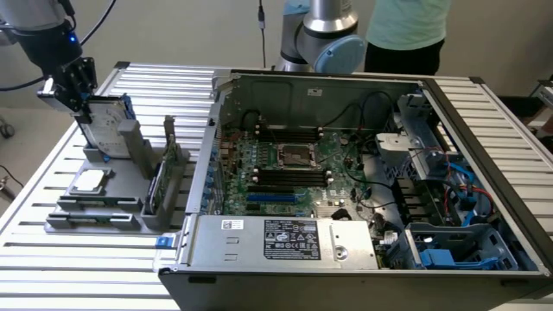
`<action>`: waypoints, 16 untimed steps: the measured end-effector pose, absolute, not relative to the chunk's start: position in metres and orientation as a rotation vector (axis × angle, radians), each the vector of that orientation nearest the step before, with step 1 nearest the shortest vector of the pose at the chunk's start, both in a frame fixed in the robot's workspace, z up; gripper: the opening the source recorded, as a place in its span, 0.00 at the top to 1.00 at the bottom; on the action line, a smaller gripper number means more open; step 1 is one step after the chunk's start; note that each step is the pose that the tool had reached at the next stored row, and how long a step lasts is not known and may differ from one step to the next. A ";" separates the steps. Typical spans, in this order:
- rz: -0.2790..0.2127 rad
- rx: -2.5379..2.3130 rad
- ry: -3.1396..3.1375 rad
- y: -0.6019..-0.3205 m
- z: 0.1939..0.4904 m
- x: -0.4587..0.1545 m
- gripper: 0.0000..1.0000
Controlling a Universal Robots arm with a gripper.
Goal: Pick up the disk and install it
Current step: 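Pick up the disk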
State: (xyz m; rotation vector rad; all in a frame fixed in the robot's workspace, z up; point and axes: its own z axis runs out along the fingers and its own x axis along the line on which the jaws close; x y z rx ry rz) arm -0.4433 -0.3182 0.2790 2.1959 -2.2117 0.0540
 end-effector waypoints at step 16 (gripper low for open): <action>0.058 2.194 -2.210 -0.321 0.279 -0.443 0.68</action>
